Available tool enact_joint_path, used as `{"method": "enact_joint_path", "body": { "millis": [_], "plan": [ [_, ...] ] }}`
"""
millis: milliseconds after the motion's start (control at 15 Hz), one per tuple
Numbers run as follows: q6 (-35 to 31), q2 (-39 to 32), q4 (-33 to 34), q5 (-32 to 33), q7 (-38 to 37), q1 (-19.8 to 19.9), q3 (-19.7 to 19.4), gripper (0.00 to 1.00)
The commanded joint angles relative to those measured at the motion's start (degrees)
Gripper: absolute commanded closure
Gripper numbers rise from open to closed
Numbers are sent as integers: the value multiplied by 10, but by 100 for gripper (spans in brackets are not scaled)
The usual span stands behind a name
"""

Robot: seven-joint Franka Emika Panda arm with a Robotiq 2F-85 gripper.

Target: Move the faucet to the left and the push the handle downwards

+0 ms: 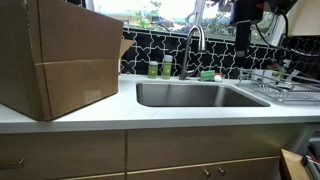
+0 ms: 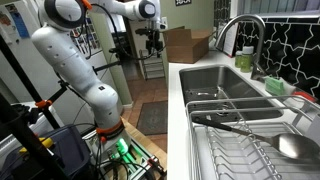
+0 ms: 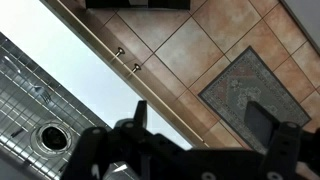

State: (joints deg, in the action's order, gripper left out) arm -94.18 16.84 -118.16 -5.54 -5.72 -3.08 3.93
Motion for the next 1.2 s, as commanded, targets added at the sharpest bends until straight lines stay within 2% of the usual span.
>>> {"method": "enact_joint_path", "body": {
  "millis": [0, 400, 467, 800, 1133],
  "plan": [
    [1, 0, 1, 0, 0, 1, 0, 0],
    [1, 0, 1, 0, 0, 1, 0, 0],
    [34, -22, 28, -6, -18, 13, -11, 0],
    [40, -74, 121, 23, -48, 64, -57, 0],
    [61, -144, 235, 121, -91, 89, -69, 0]
  ]
}}
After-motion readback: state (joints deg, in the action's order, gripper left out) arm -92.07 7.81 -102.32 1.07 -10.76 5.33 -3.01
